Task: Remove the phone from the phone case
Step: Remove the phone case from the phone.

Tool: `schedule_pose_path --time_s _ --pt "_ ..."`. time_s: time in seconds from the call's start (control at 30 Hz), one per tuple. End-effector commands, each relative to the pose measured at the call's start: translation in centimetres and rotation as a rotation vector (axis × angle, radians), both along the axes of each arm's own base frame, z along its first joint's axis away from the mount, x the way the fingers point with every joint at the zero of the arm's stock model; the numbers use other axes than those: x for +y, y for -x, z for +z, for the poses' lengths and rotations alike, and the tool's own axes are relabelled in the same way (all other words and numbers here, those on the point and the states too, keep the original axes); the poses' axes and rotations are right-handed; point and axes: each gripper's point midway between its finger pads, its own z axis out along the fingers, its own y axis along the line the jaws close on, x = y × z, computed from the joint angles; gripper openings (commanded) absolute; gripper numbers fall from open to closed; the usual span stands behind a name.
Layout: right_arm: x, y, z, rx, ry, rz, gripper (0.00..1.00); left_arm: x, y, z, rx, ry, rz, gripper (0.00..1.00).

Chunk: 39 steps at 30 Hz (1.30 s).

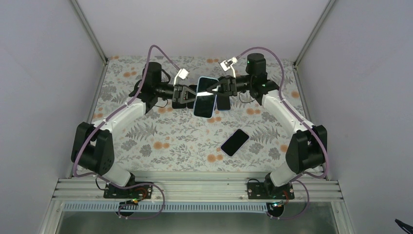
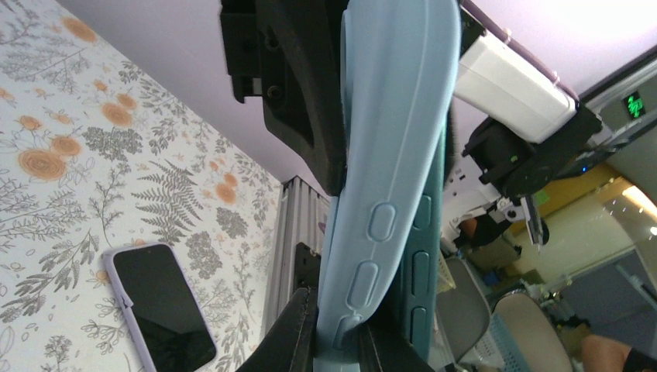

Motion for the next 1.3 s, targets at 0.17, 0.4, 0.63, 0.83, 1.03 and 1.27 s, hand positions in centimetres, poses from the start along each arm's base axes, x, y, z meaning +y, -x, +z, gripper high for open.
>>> schedule_pose_path --time_s 0.17,0.4,0.63,0.83,1.03,1.27 --pt "-1.0 -2.6 -0.6 -0.016 0.068 -0.139 0.71 1.2 -4.1 -0.3 0.077 -0.015 0.175 0.02" --pt "-2.3 -6.1 -1.1 -0.191 0.216 -0.391 0.90 2.6 -7.2 -2.4 0.210 -0.101 0.369 0.02" --pt "-3.0 -8.2 -2.3 -0.399 0.409 -0.584 0.95 4.8 -9.8 -5.1 0.353 -0.204 0.585 0.02" --pt "-1.3 -8.0 -3.4 -0.564 0.548 -0.640 0.95 6.2 -11.1 -6.6 0.458 -0.233 0.688 0.03" --pt "1.3 -7.3 -4.7 -0.657 0.639 -0.661 0.91 7.2 -11.7 -7.6 0.523 -0.245 0.752 0.03" --pt "4.5 -6.8 -5.8 -0.682 0.691 -0.703 0.92 8.1 -12.3 -8.2 0.562 -0.258 0.799 0.03"
